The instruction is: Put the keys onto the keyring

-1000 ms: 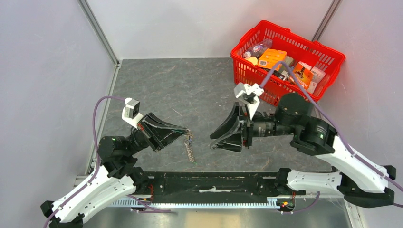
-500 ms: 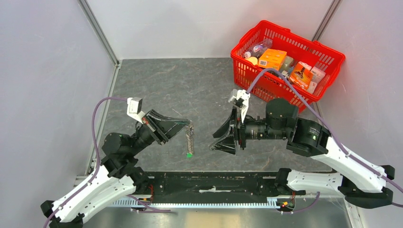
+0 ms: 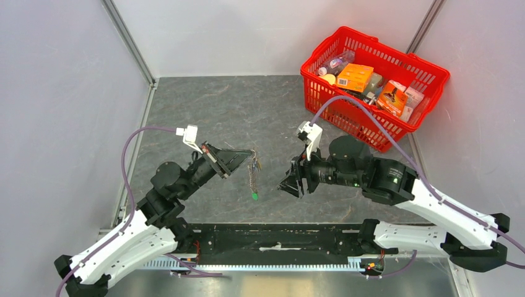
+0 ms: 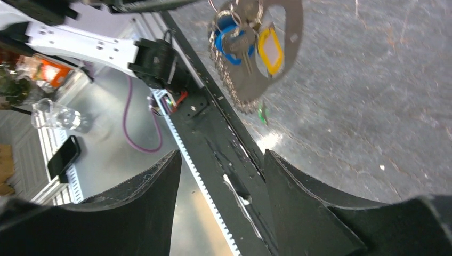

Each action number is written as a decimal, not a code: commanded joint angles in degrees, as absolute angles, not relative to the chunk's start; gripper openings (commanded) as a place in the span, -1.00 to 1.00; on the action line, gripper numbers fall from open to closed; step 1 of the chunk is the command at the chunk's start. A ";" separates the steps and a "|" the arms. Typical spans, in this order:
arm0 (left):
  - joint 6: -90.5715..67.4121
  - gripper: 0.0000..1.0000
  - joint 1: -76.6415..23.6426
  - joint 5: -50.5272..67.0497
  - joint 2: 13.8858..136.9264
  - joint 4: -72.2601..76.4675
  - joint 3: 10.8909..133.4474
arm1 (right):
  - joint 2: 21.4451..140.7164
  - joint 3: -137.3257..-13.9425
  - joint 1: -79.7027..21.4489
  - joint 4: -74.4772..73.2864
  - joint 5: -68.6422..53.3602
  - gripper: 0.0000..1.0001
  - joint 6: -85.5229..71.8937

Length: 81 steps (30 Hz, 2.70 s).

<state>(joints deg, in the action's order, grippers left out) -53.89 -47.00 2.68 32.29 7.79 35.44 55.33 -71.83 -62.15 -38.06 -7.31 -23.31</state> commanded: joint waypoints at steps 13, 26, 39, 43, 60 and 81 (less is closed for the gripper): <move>-42.94 -0.96 -47.11 -15.64 35.67 -12.30 43.23 | 54.55 -61.24 -62.49 -36.12 2.14 0.34 -28.09; -45.70 -0.95 -47.11 -10.25 37.62 -10.90 42.52 | 61.09 -58.75 -62.49 -24.25 2.04 0.64 -18.56; -49.79 -0.96 -47.11 -3.55 37.15 -8.54 42.33 | 65.15 -55.52 -62.48 -10.31 -5.99 0.75 -6.48; -50.70 -0.96 -47.11 -1.93 37.27 -7.11 41.84 | 66.54 -54.13 -62.49 -6.70 -8.20 0.76 -8.15; -53.96 -0.96 -47.11 2.37 36.26 -3.17 39.95 | 70.27 -48.87 -62.44 7.83 -3.66 0.66 -13.68; -54.44 -0.96 -47.11 0.22 35.77 -3.33 40.25 | 67.92 -44.92 -62.46 9.97 1.93 -0.35 -18.75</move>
